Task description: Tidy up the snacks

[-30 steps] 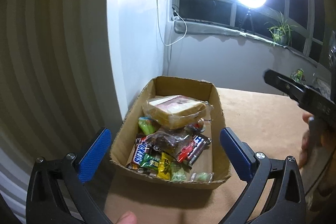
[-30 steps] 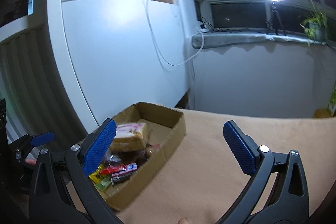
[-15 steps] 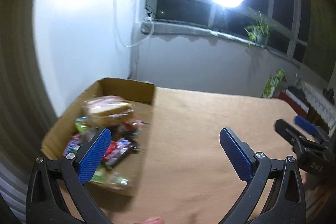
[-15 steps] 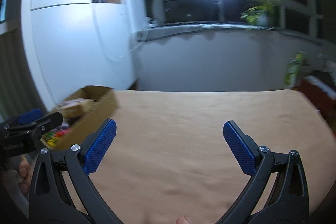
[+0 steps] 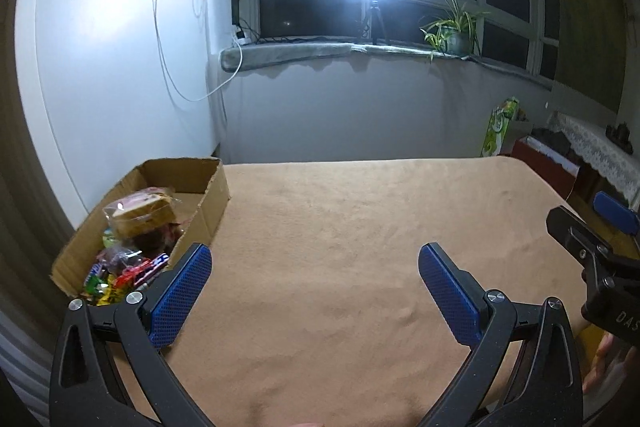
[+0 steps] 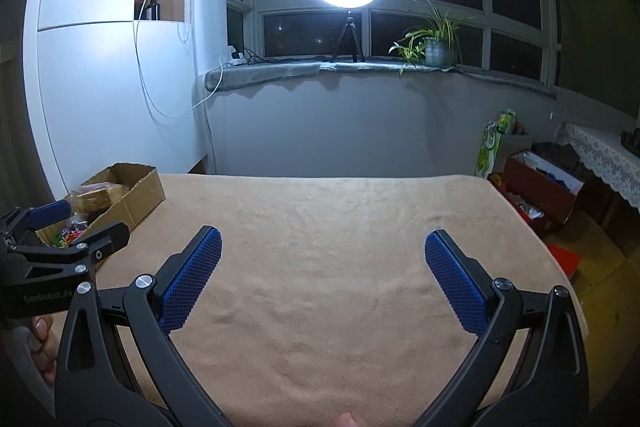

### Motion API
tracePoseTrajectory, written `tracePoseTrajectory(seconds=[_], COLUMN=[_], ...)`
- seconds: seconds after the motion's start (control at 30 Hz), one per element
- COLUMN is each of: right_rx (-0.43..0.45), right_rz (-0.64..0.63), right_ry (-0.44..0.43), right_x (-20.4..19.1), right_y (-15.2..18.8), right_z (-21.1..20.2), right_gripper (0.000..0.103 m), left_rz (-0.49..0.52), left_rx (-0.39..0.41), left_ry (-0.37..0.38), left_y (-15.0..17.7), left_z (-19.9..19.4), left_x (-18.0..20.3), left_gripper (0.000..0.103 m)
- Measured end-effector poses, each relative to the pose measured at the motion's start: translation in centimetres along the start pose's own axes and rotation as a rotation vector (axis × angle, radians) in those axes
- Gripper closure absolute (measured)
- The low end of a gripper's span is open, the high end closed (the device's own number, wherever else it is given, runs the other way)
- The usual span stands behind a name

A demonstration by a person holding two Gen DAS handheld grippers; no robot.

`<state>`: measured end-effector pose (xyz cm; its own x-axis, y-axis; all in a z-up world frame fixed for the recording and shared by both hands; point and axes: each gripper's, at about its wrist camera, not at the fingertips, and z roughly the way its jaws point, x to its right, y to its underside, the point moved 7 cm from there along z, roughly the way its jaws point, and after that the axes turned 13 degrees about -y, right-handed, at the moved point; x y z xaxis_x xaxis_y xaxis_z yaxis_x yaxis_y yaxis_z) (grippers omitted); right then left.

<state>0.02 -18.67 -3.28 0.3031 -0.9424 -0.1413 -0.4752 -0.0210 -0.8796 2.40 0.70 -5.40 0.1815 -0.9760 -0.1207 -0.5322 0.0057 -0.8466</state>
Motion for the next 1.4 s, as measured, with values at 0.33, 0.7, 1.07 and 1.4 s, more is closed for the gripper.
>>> tracePoseTrajectory(seconds=[0.33,0.7,1.07,1.4], right_rx=[0.006,-0.009,-0.01,-0.01], right_rz=[-0.018,-0.044,-0.041,-0.041], right_ry=[0.0,-0.013,-0.011,-0.011], right_x=[-1.1,-3.2,-3.3,-3.3], right_y=[-0.4,-0.1,0.0,0.0], right_z=[-0.2,0.7,0.7,0.8], right_gripper=[0.0,0.0,0.0,0.0], left_rz=[0.002,-0.025,-0.03,-0.031], left_rx=[0.024,0.023,0.021,0.019], left_ry=[-0.026,-0.041,-0.049,-0.051], left_y=[0.2,0.7,0.9,0.9], left_z=[-1.1,-1.1,-1.2,-1.2], left_x=[-0.3,-2.2,-2.3,-2.4], left_gripper=[0.0,0.0,0.0,0.0])
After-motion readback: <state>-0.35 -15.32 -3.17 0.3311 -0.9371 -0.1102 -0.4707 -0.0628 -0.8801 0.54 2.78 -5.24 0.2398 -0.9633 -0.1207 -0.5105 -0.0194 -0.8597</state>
